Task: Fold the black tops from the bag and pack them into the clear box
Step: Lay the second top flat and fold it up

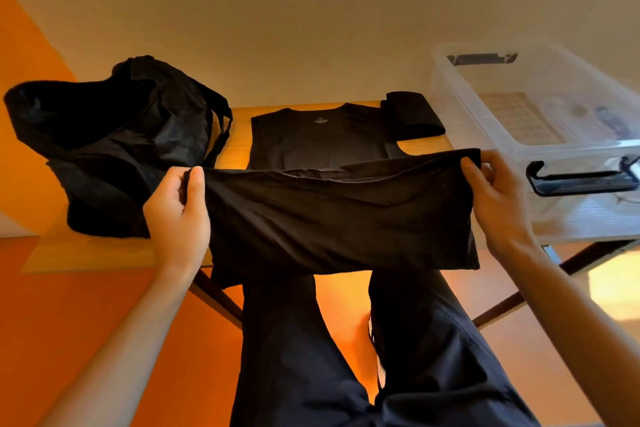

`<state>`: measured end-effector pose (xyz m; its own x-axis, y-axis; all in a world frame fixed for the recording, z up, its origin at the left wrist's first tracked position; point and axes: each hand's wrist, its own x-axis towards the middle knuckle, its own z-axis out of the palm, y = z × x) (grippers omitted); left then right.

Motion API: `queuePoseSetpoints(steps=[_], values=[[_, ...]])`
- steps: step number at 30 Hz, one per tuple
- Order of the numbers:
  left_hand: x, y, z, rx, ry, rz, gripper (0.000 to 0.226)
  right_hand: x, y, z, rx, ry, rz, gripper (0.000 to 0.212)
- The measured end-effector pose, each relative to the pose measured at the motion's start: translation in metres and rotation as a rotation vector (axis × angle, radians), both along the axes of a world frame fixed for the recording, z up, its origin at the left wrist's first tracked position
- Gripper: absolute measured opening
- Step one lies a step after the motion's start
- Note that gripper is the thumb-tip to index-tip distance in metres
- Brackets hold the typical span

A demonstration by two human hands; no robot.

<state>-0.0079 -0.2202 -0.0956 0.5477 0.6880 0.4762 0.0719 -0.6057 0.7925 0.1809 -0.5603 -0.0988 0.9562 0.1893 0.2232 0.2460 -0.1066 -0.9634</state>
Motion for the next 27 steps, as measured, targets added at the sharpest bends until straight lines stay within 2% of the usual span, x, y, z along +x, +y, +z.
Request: queuePoseSetpoints(steps=[3,8,13,16,21,27], values=[[0.023,0.009,-0.005,-0.029,0.047,0.054,0.029,0.027,0.018,-0.011,-0.14,-0.001,-0.071,0.013],[0.054,0.026,-0.008,-0.025,0.184,0.147,0.024,0.062,0.039,-0.026,-0.34,0.056,-0.135,0.029],[0.072,0.036,-0.018,0.137,0.33,0.192,0.028,0.086,0.047,-0.034,-0.452,0.125,-0.119,0.034],[0.08,0.038,-0.017,0.18,0.367,0.209,0.028,0.097,0.048,-0.037,-0.467,0.077,-0.12,0.041],[0.093,0.047,-0.017,0.249,0.383,0.214,0.028,0.109,0.053,-0.038,-0.501,-0.002,-0.124,0.025],[0.107,0.063,-0.033,0.328,0.504,0.159,0.026,0.121,0.063,-0.046,-0.639,-0.086,-0.163,0.035]])
